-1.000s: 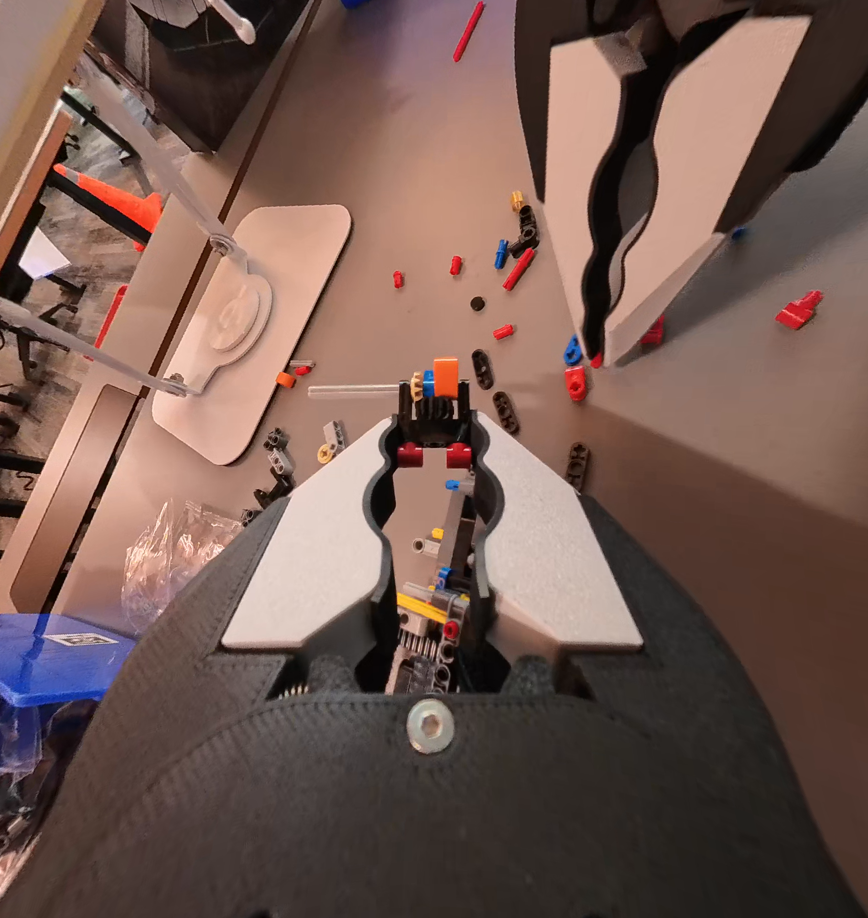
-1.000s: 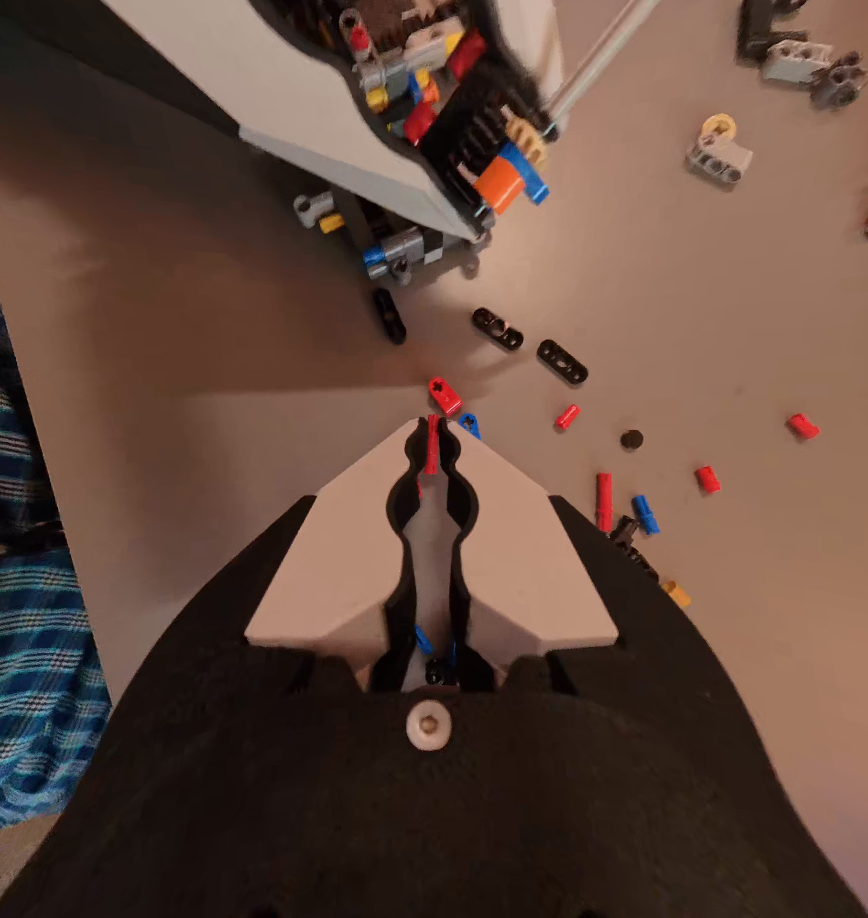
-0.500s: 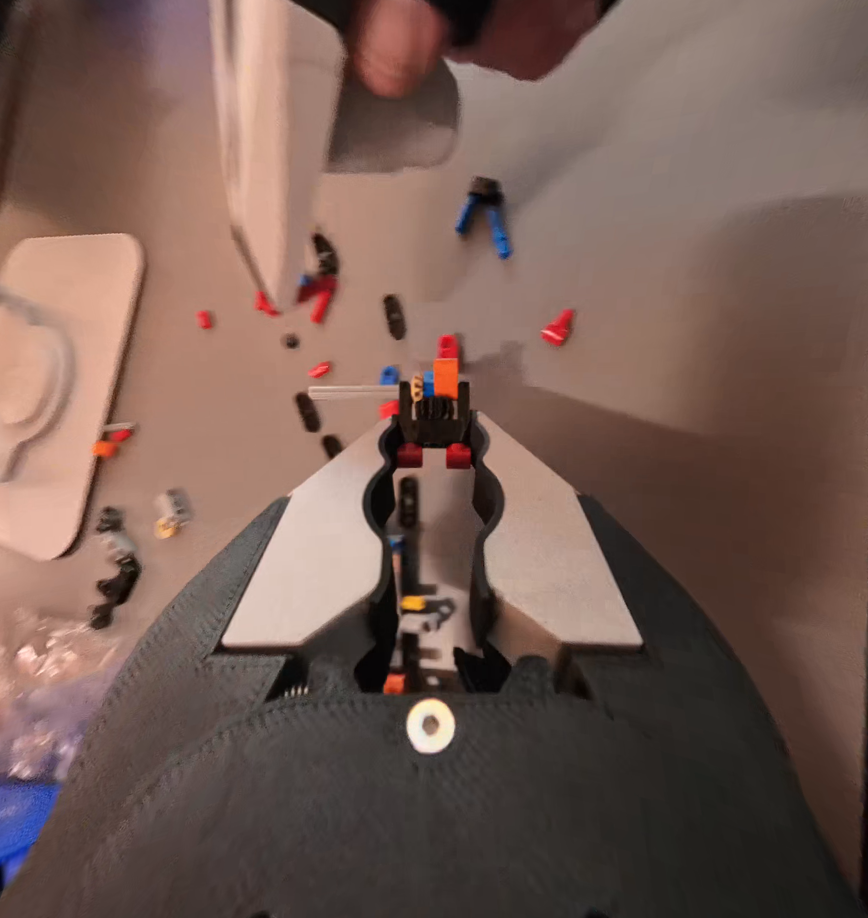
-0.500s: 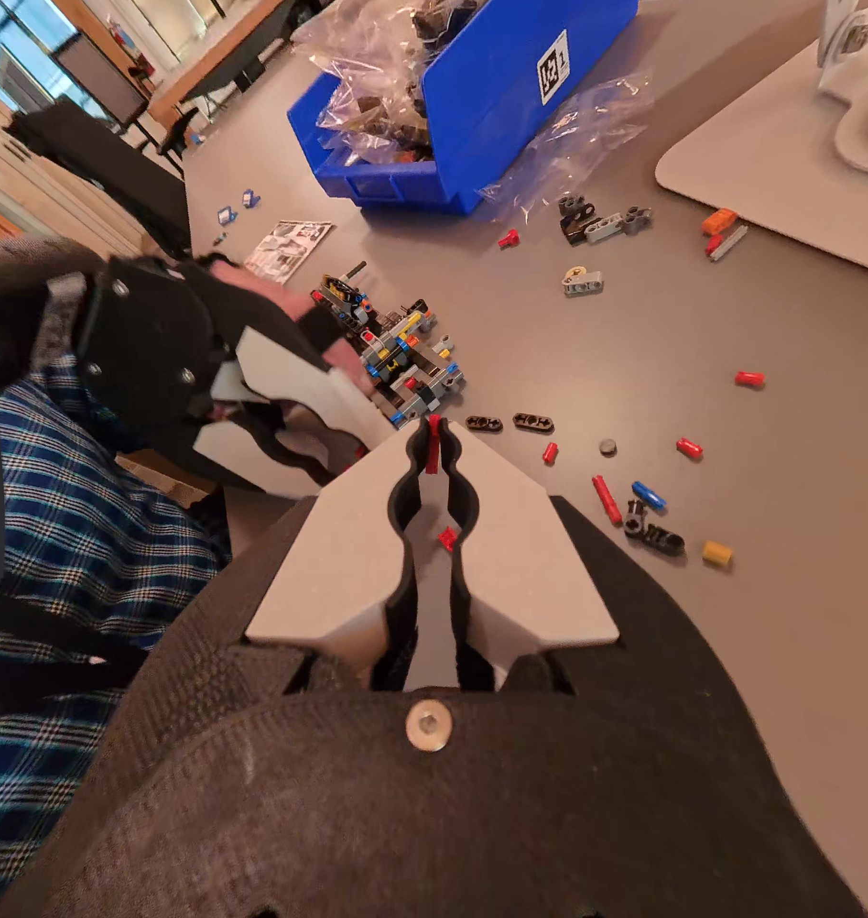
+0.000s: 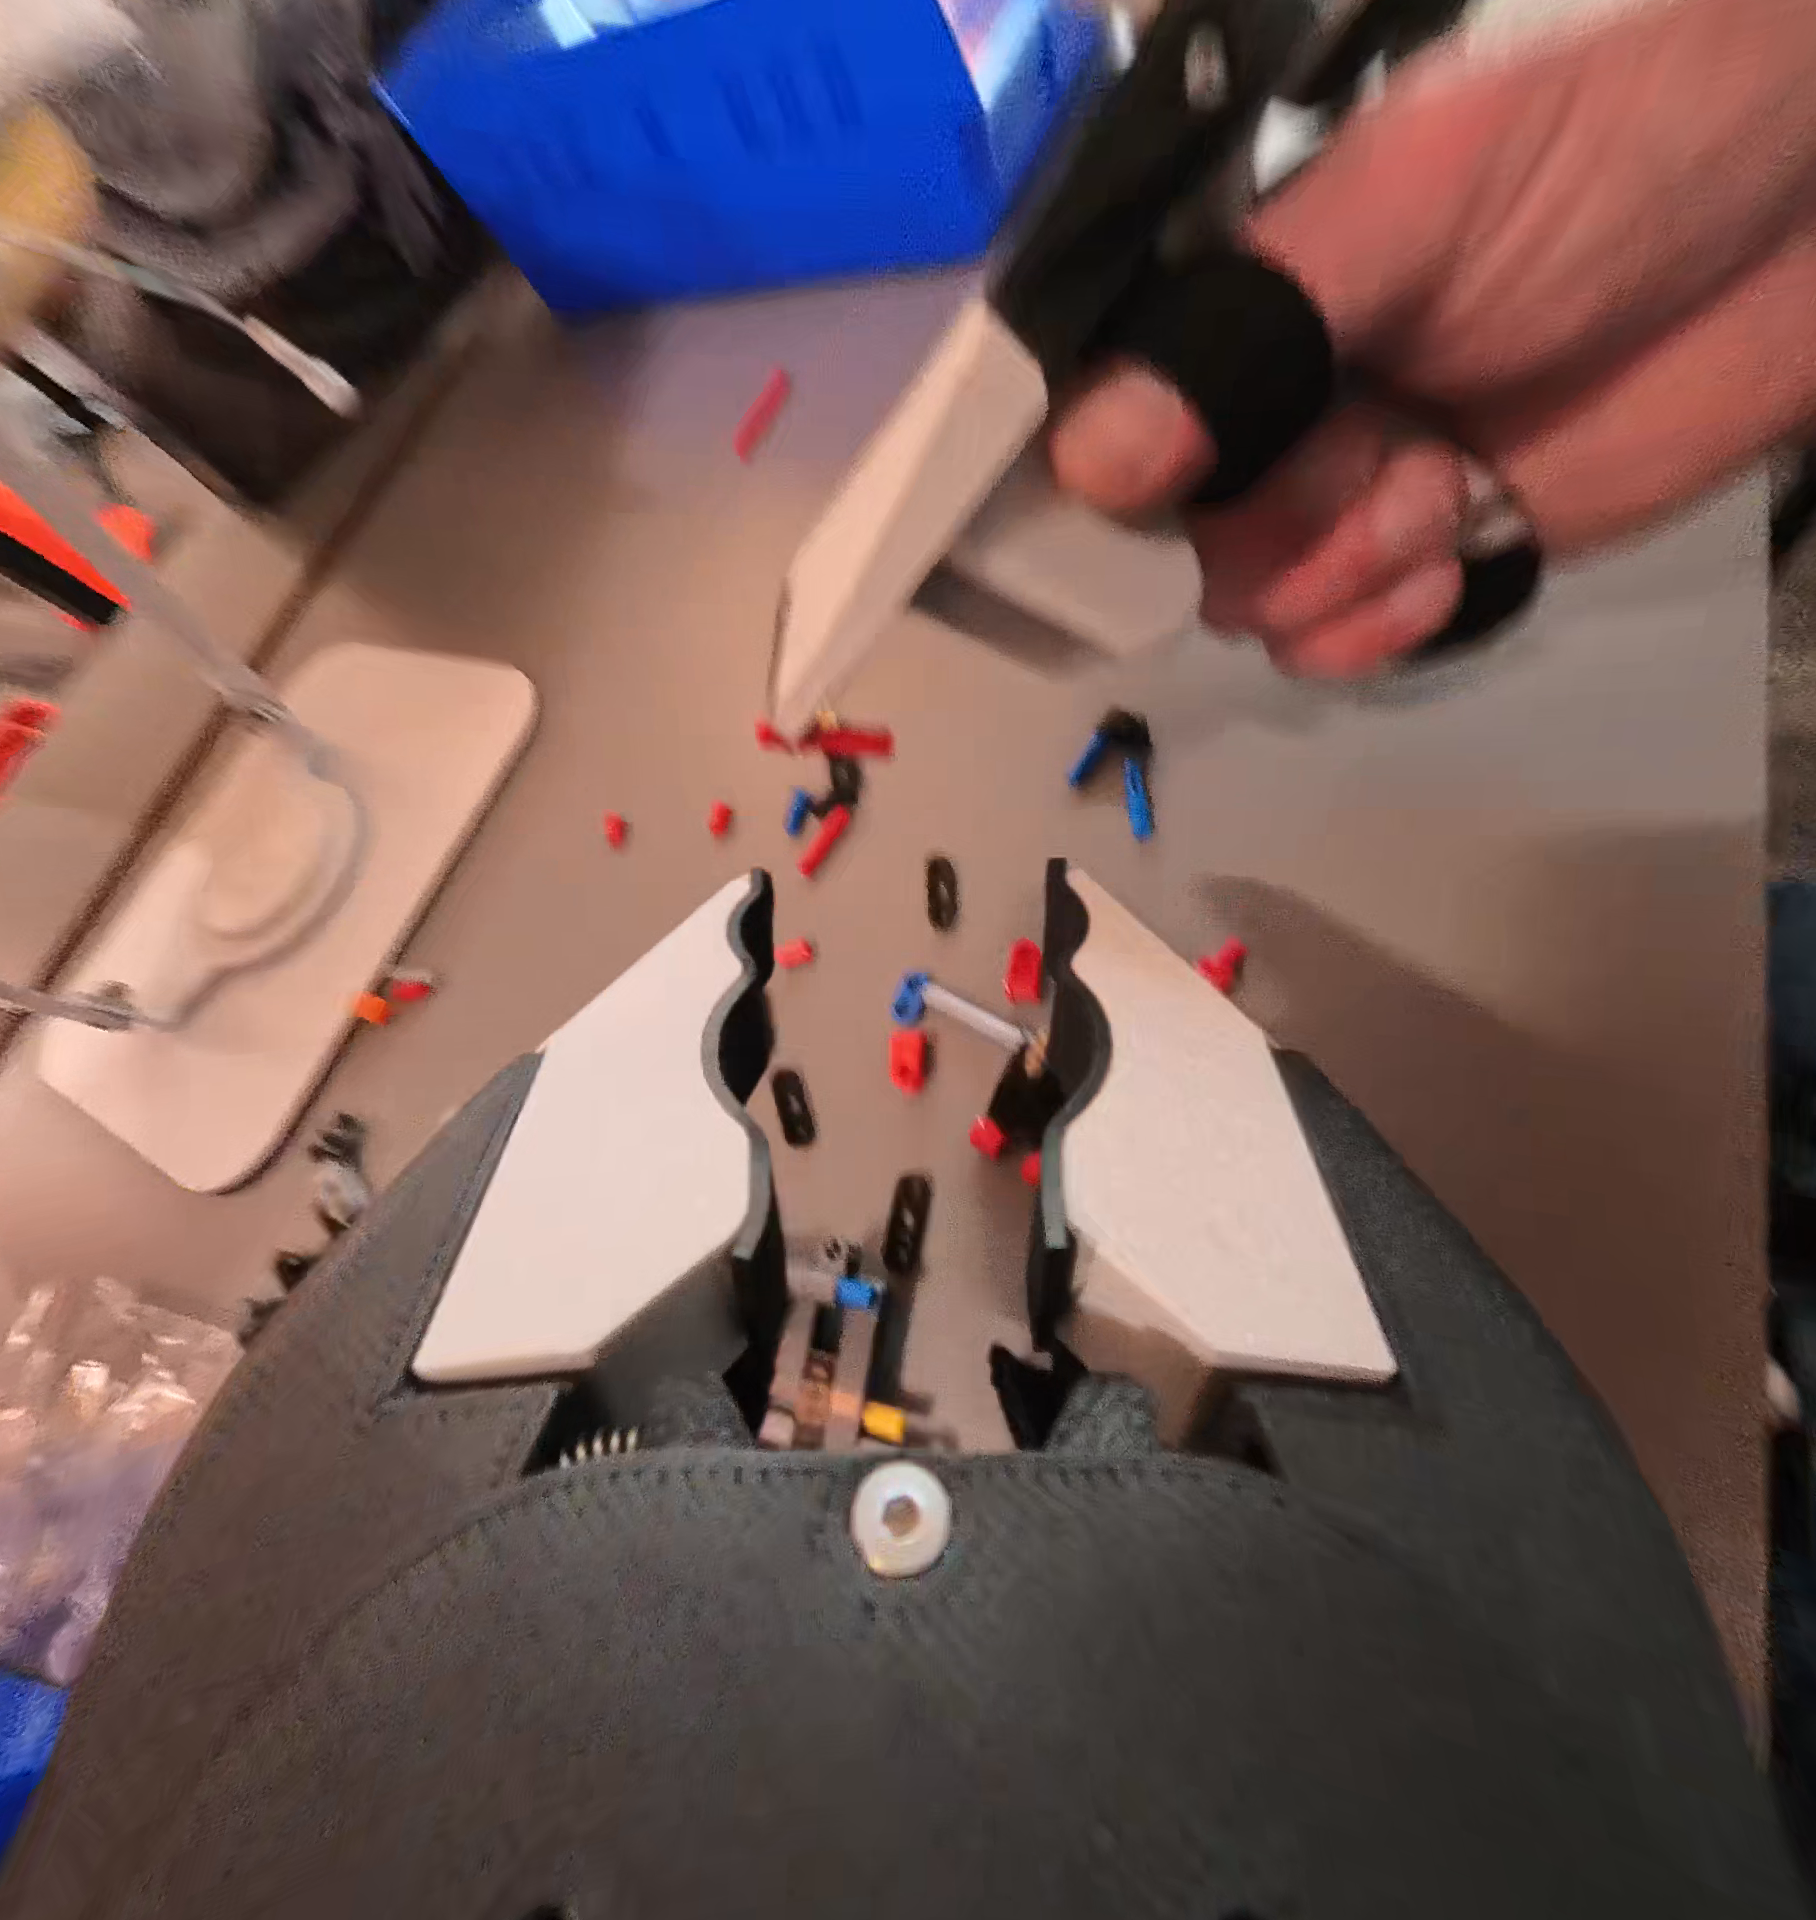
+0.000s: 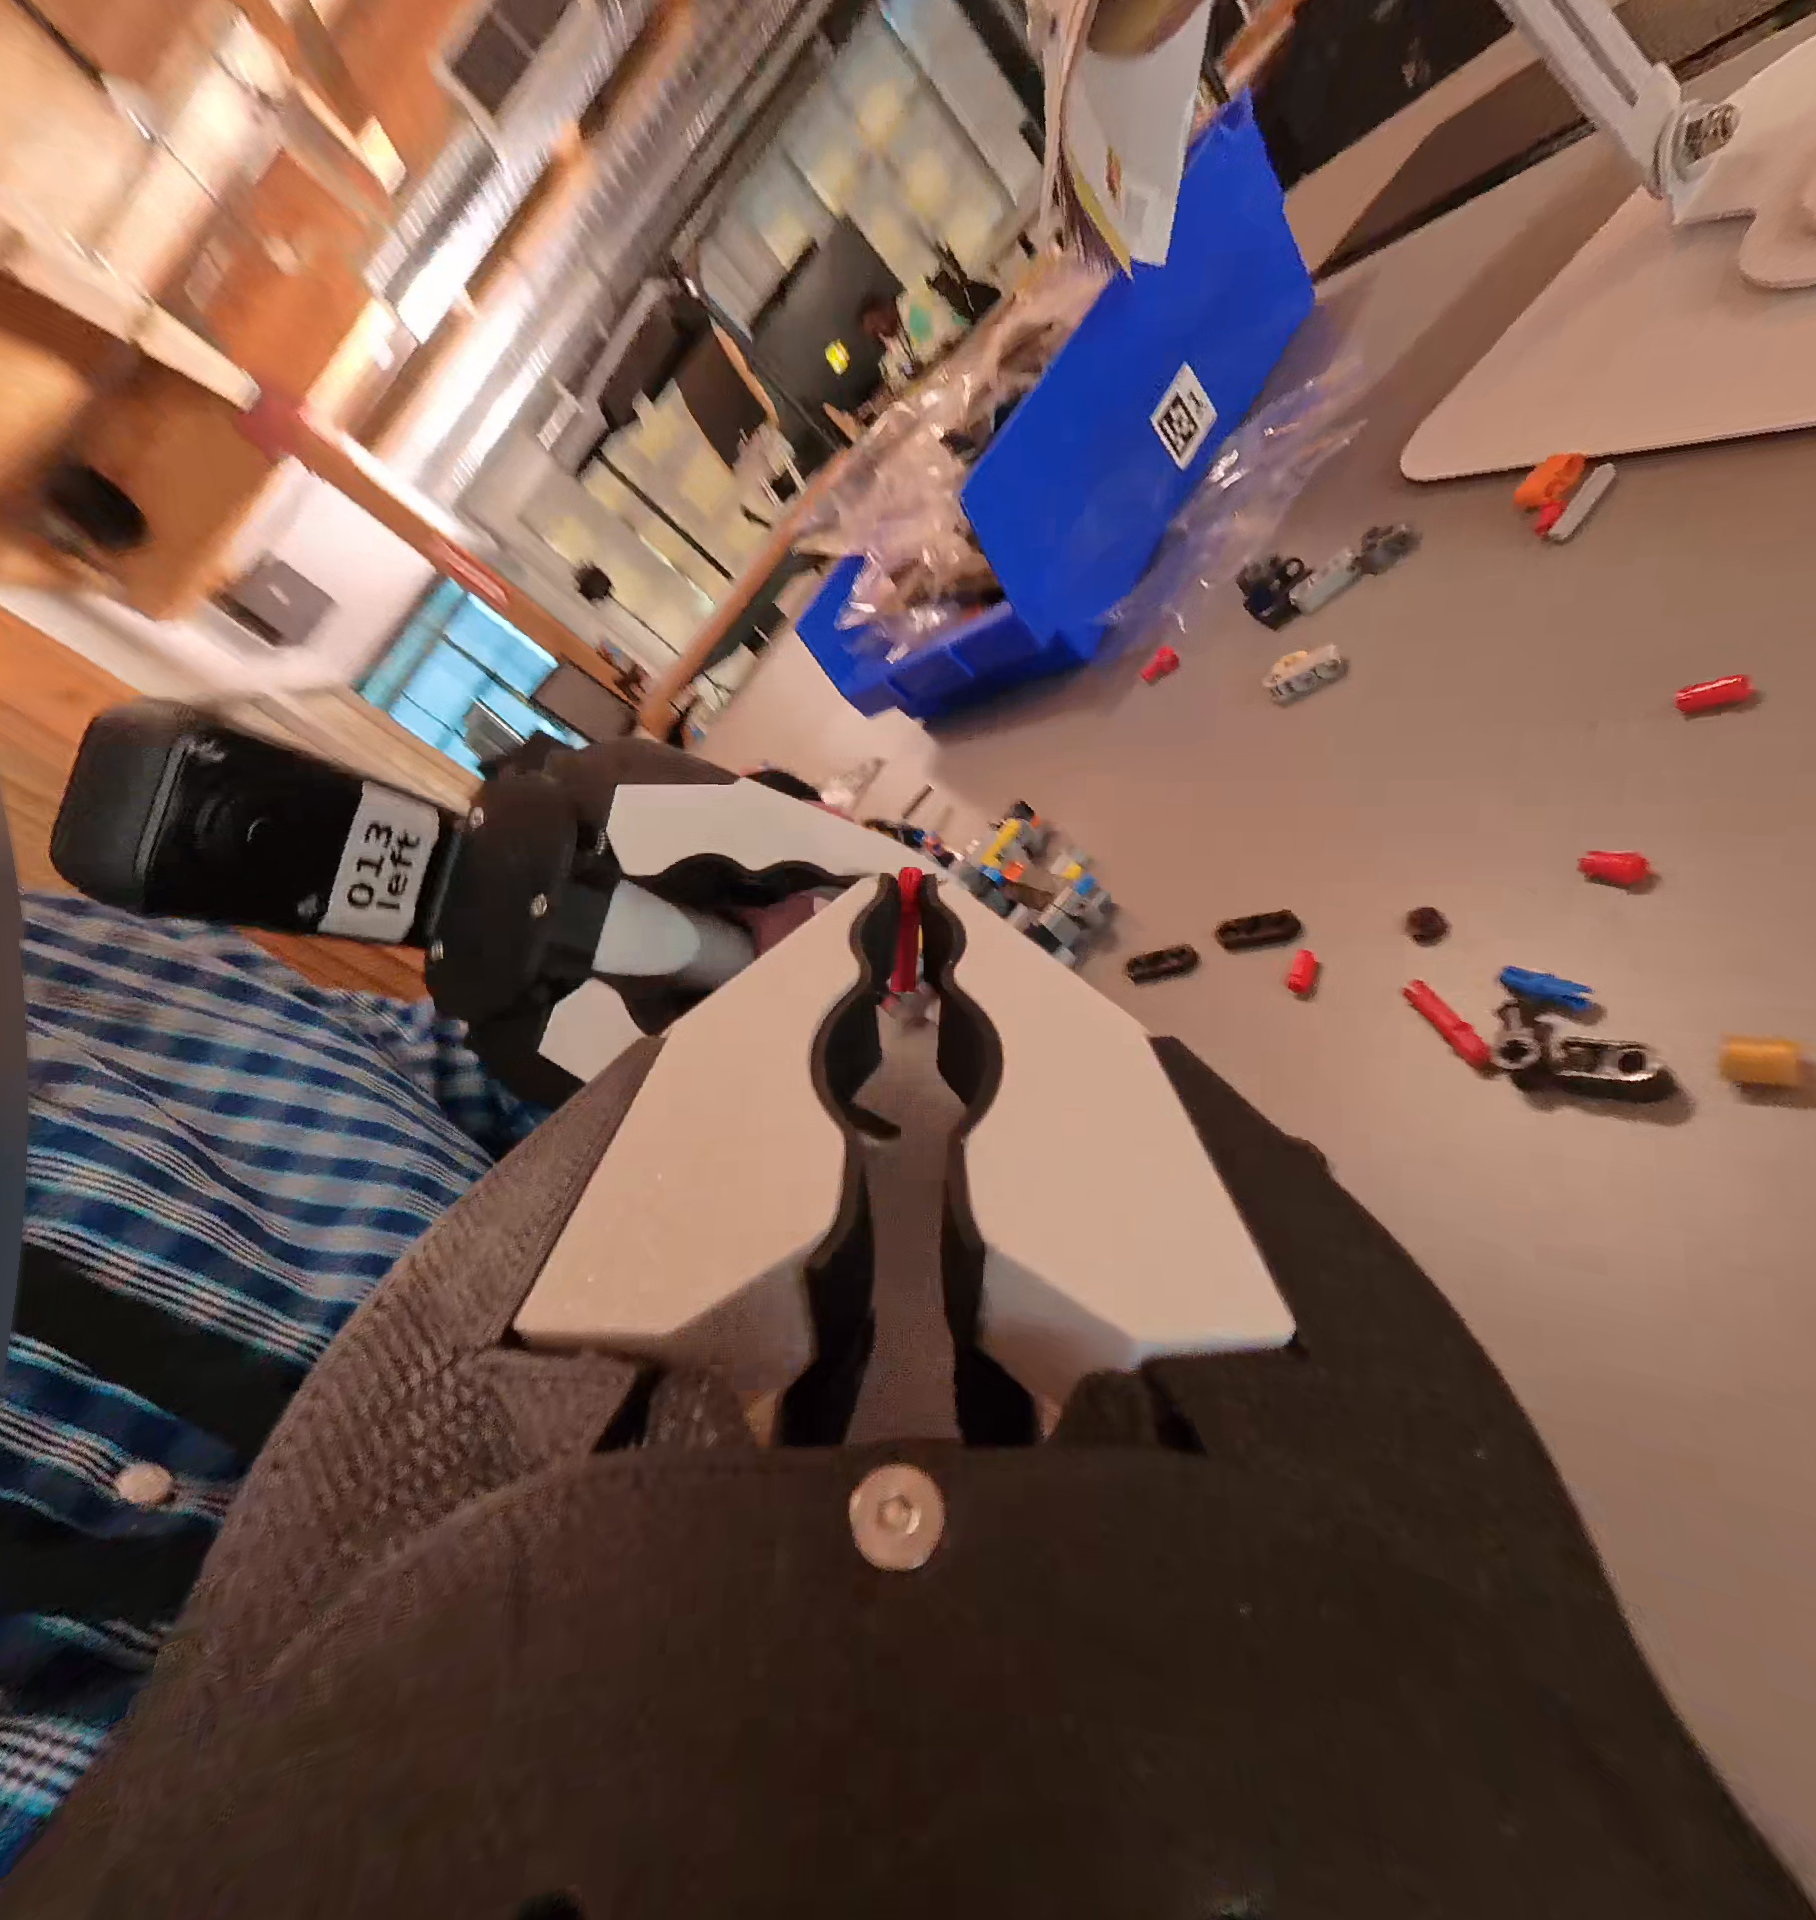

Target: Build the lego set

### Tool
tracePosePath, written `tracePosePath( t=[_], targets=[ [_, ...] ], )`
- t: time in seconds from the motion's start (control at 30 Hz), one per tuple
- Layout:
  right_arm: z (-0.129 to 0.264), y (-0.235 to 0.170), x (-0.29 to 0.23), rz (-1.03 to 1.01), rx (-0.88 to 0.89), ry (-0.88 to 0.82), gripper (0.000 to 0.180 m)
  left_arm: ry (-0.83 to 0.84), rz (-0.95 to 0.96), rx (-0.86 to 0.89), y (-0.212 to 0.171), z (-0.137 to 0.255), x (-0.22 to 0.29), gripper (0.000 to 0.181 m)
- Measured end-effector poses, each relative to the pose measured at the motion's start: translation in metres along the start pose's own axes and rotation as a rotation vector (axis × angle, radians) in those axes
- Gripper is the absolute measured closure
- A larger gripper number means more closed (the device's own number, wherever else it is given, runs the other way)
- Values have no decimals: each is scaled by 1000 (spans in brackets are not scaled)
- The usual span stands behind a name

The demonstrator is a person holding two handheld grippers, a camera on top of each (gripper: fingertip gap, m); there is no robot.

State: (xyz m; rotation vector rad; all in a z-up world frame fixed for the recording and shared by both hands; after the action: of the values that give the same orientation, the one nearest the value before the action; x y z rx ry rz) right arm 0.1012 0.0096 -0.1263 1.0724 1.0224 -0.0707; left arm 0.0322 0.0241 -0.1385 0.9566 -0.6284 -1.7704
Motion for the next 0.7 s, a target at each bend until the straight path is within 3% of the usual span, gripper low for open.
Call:
tracePosePath(
  t=[0.27,0.7],
  targets=[
    [-1,6,-12,-70,204,68,179,113,90,136,25,-2,-13,163],
    [4,1,-12,-5,252,29,179,80,110,155,20,-5,-10,177]
  ],
)
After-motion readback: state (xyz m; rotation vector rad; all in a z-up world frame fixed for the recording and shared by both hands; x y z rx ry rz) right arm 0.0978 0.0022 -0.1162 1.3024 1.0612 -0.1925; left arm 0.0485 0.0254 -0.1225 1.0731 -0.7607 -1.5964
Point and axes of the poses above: each gripper's, where its closed fingertips meet, z back along the fingers, y out of its top, x = y × z across the jaws, the point moved 4 cm from there along z, back along the fingers, and after that the axes turned 3 degrees about -x, right-handed, at the moved point
